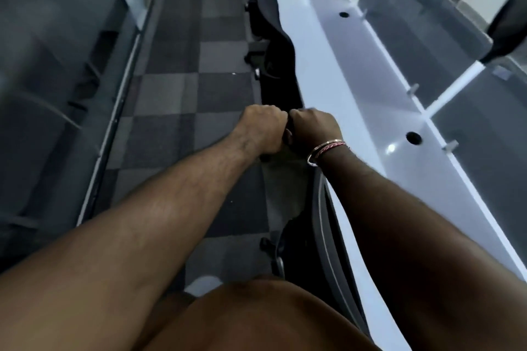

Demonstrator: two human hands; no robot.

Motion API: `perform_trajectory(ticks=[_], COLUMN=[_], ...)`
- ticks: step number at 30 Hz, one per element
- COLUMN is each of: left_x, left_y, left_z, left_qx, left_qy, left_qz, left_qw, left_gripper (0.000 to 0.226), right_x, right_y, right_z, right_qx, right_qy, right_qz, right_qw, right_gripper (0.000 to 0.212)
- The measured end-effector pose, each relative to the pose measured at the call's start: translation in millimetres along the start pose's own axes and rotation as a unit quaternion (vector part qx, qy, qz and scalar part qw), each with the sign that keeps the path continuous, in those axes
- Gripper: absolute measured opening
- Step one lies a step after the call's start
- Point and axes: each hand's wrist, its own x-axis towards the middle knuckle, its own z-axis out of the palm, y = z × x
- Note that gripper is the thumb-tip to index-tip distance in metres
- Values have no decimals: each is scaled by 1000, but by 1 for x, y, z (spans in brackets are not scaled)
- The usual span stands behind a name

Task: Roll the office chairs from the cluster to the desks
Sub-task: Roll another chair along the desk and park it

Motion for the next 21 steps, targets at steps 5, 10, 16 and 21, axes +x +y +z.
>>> perform_trajectory(ticks=[5, 10, 16, 21], left_x=[41, 105, 198, 283], left_y=[-74, -159, -285, -388], left_z=[17, 53, 86, 84], left_qx=[5, 3, -8, 0], left_qy=[-40, -74, -96, -109], left_qz=[-57, -90, -81, -68], left_qw=[998, 993, 992, 992], left_gripper=[16, 16, 24, 29], right_x=[96, 207, 356, 484], right_y=[-20, -36, -60, -73], right_z=[22, 58, 88, 95], right_qx=[25, 19, 28, 40], right_qy=[-2, -17, -49, -53], right_qz=[-51, -82, -57, -36], right_qw=[998, 996, 997, 997], right_gripper=[24, 26, 34, 36])
